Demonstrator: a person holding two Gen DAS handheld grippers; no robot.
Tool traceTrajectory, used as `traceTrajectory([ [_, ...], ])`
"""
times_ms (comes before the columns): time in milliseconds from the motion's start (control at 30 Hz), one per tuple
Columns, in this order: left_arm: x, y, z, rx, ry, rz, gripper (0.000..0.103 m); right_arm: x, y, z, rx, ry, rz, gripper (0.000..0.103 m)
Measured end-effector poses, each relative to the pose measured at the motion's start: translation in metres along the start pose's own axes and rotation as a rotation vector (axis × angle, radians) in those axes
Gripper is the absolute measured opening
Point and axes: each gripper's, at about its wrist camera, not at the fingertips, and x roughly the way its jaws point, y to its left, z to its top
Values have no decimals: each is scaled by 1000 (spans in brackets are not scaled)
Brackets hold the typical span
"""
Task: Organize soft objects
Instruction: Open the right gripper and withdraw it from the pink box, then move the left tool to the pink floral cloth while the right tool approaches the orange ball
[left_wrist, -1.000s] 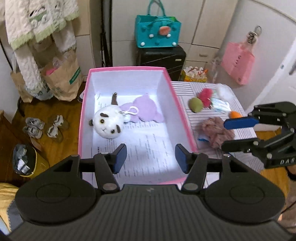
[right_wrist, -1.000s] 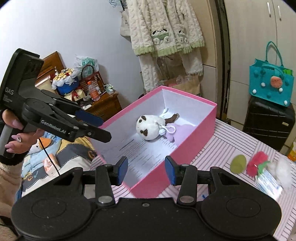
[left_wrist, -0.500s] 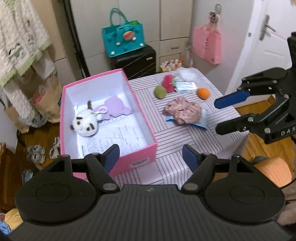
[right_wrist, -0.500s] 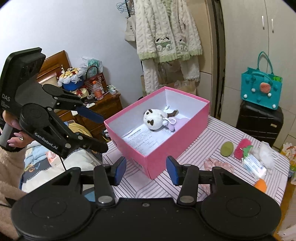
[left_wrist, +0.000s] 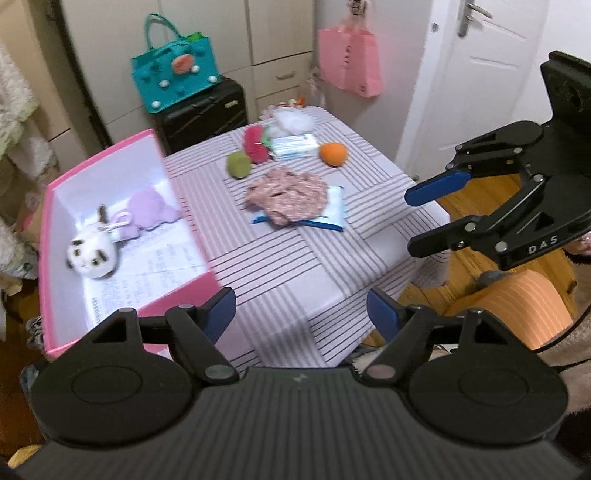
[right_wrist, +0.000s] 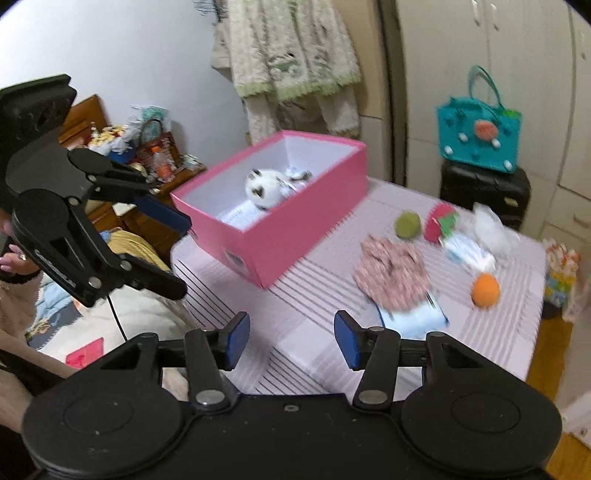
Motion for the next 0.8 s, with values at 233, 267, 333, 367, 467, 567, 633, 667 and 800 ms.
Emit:
traceTrajectory([
  [233, 34, -14, 0, 13, 8, -44, 77, 6, -20, -32, 2, 25, -67, 56],
  [267, 38, -15, 0, 14, 3, -48, 77, 7, -25, -36, 3, 21, -81, 56],
  [333, 45, -18, 1, 15, -12, -50, 77, 8, -33, -43, 3, 8, -103, 56],
  [367, 48, -20, 3, 15, -26, -52, 77, 9, -37, -45, 4, -3, -114, 56],
  [467, 58, -21, 6, 2, -73, -43, 77, 12, -48, -51, -8, -43, -150, 56],
  [567, 68, -24, 11, -2, -146, -10, 77, 17, -60, -56, 2, -90, -161, 56],
  [633, 76, -25, 15, -10, -184, 13, 77, 21, -69, -60, 14, -125, -171, 57],
  [667, 82, -26, 17, -18, -200, 17, 77, 24, -74, -61, 19, -143, -178, 57],
  [800, 109, -24, 29, -76, -194, -17, 77, 39, -95, -65, 40, -182, -202, 57],
])
